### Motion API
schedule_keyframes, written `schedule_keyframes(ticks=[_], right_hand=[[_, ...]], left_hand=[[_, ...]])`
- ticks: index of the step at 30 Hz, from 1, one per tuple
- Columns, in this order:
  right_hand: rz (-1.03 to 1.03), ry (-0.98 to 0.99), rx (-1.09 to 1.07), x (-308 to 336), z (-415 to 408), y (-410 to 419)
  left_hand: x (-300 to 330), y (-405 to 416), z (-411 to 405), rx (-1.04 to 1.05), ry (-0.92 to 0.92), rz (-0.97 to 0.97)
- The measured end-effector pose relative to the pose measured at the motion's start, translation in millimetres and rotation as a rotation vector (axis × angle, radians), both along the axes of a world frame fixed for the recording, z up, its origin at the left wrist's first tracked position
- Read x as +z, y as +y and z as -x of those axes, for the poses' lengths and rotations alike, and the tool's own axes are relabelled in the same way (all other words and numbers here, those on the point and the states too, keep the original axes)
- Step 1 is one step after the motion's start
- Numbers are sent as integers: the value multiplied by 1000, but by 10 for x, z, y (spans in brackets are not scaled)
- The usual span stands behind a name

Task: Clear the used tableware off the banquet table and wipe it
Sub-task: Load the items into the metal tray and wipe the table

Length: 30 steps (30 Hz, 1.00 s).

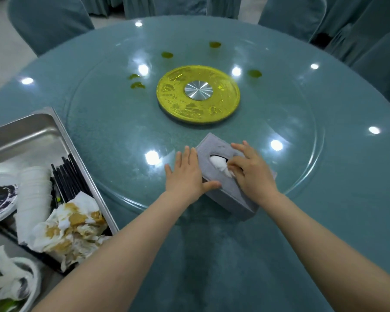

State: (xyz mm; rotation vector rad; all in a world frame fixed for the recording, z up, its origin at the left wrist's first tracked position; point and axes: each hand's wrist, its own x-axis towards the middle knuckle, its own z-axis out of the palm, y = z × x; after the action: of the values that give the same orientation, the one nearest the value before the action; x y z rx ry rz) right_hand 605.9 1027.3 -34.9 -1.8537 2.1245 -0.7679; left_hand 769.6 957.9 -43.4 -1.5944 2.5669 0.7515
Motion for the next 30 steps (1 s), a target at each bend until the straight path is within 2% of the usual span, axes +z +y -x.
schedule_keyframes(ticks=[8, 12, 17, 20, 25, 28, 30], right_hand=[[208, -202, -284, 144, 53, 142], [279, -219, -317, 135, 3, 296], [412, -255, -434, 220, -57, 424], [432, -267, -475, 272, -36, 462], [513, -99, -454, 325, 38, 524], [527, -260, -529, 372, 48, 534], [523, -369, -522, 414, 40, 545]], left_hand=[[33, 41, 106, -39, 16, 67], [56, 11, 161, -53, 94, 53], [88, -74, 77, 4, 353, -190], [-16, -114, -80, 7, 407, -268], [-244, -228, -493, 171, 334, -181], [-318, -308, -663, 134, 186, -142], [-346, -382, -751, 93, -17, -94]])
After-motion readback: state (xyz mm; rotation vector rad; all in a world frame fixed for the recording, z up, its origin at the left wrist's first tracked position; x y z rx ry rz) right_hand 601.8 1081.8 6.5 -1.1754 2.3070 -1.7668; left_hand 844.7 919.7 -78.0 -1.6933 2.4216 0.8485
